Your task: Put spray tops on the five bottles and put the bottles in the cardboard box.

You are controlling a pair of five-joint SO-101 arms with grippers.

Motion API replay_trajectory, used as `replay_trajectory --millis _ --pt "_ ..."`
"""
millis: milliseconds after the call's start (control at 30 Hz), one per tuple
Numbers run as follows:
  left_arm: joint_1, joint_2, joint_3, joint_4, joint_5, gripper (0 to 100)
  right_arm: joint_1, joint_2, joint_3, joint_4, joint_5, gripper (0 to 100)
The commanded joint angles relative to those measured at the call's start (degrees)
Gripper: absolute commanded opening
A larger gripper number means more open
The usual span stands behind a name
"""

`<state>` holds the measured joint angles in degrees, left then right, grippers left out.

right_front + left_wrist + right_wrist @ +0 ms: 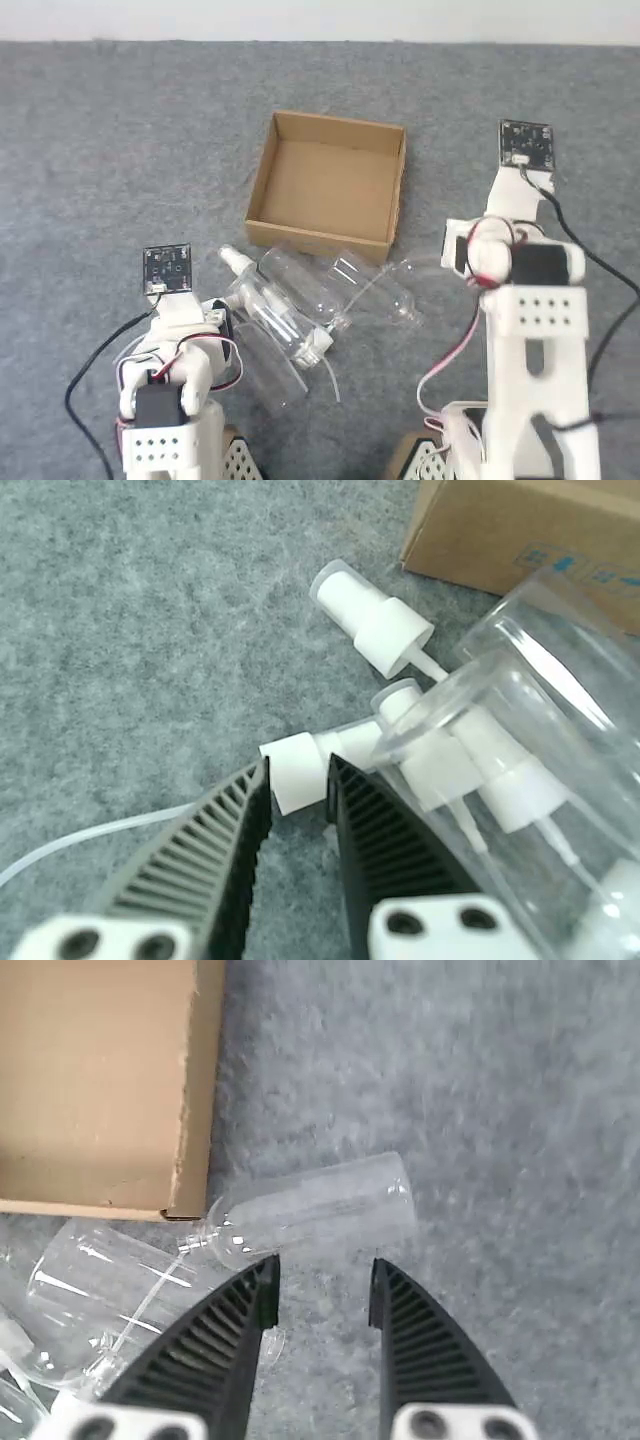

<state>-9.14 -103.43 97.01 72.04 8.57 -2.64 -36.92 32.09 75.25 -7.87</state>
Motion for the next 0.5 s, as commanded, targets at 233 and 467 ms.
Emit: replay_trajectory --millis 233,467 --pt "0.09 -0.79 -0.48 0.26 0.53 8 -1.10 16.22 -9.93 -0.40 -11.16 30.8" --pt "0.09 -0.79 -0.48 0.26 0.53 8 -3.74 26.15 -15.30 -0.31 -18.02 30.9"
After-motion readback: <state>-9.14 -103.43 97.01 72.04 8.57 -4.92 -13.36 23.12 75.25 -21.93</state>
